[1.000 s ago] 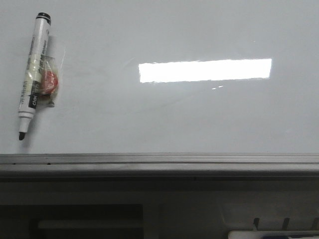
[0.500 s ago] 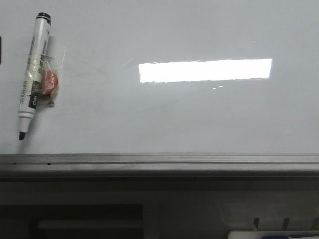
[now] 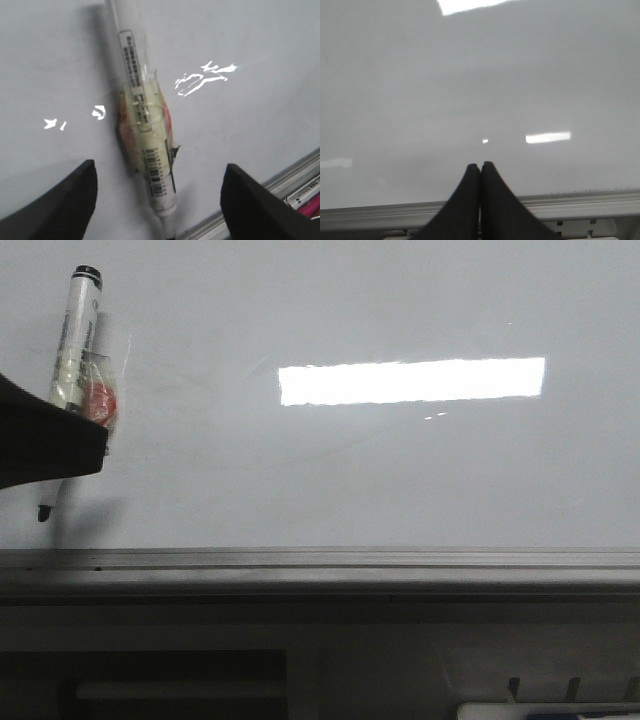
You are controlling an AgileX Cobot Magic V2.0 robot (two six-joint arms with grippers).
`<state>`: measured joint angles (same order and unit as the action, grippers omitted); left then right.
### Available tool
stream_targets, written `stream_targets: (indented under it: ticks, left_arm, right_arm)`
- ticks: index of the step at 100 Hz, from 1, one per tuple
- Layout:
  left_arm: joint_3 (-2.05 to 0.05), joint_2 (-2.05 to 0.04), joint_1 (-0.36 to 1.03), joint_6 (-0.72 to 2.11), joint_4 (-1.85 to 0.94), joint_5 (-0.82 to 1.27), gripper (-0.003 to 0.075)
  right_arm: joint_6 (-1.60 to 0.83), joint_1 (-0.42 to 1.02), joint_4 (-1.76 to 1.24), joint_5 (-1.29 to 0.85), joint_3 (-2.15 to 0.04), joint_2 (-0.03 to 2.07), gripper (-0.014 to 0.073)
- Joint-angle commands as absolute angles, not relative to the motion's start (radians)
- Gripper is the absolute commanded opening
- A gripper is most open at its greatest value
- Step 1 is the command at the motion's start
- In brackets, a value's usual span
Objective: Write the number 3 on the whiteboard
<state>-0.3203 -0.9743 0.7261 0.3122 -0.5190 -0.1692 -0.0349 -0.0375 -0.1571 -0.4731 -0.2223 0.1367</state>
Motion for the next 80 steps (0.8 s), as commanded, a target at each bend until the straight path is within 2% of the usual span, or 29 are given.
stream_targets:
  ticks: [1, 14, 24, 31, 44, 60, 80]
  left_arm:
    - [-0.359, -0.993, 0.732, 0.305, -0.537, -0.244, 0.0483]
    - [-0.361, -1.022, 0.732, 0.305, -0.545, -0.232, 0.0461]
    - [-0.361, -1.033, 0.732, 0.305, -0.605, -0.197, 0.0372]
    - [-0.357, -1.036, 0.732, 0.305, -0.617, -0.182, 0.0262]
    - [-0.356, -1.042, 0.732, 0.305, -0.615, -0.146, -0.002]
    - [-0.356, -1.042, 0.732, 0.308, -0.613, -0.115, -0.002]
    - [-0.358, -1.039, 0.732, 0.308, -0.575, -0.08, -0.002]
  right_arm:
    - [-0.037, -0.044, -0.161, -0.385, -0.257, 0.158, -0.0061]
    - [-0.037, -0.044, -0.161, -0.385, -0.257, 0.158, -0.0061]
    - [-0.037, -0.044, -0.161, -0.385, -0.257, 0.158, -0.0061]
    - [-0.037, -0.044, -0.161, -0.385, -0.257, 0.158, -0.0061]
    - [-0.037, -0.044, -0.161, -0.385, -0.257, 0.158, -0.0061]
    - [-0.037, -0.044, -0.185, -0.372, -0.268, 0.16, -0.0061]
    - [-0.141, -0.01, -0.226, -0.483, -0.333, 0.201, -0.0061]
